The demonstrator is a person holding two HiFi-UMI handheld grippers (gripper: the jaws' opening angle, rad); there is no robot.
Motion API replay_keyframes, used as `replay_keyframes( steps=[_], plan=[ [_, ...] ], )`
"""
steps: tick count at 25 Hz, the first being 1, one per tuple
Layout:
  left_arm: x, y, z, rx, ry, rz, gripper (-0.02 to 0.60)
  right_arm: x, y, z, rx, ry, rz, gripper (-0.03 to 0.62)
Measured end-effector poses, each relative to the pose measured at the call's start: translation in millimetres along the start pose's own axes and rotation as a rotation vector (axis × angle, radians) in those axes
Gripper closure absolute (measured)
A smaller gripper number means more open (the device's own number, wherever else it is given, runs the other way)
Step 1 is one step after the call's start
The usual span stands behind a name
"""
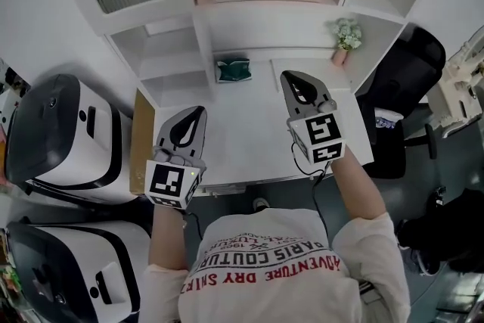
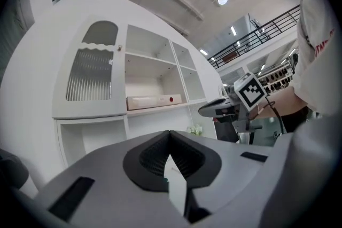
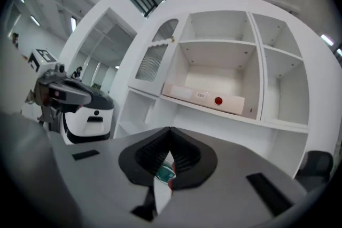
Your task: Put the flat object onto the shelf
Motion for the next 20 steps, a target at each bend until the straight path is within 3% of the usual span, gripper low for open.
replay_keyframes(
  steps=[3,10,20],
  plan=[
    [7.6,-3.0,-1.1,0.011,0.014,-0.01,0.571,-20.5,10.6,-1.3,0.054,0.024,-0.086,0.568],
    [21.6,-0.5,5.5,0.02,-0.004,-0.015,0.571,-51.0,23.3,-1.8,0.12,0.017,-0.182,0.568],
    [40.4,0.5,13.0,0.044,-0.019,-0.019,0.571,-47.3,30.3,-16.4,0.139,0.034,-0.149,0.568]
  ],
)
Point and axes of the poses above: the fingertips, and each gripper's own axes: x forward along the fingers, z to its left, y out of its underside, the point moved 1 cm from there along -x, backward along the fingers, and after that the axes turned 12 degrees about -z, right-handed, at the moved point
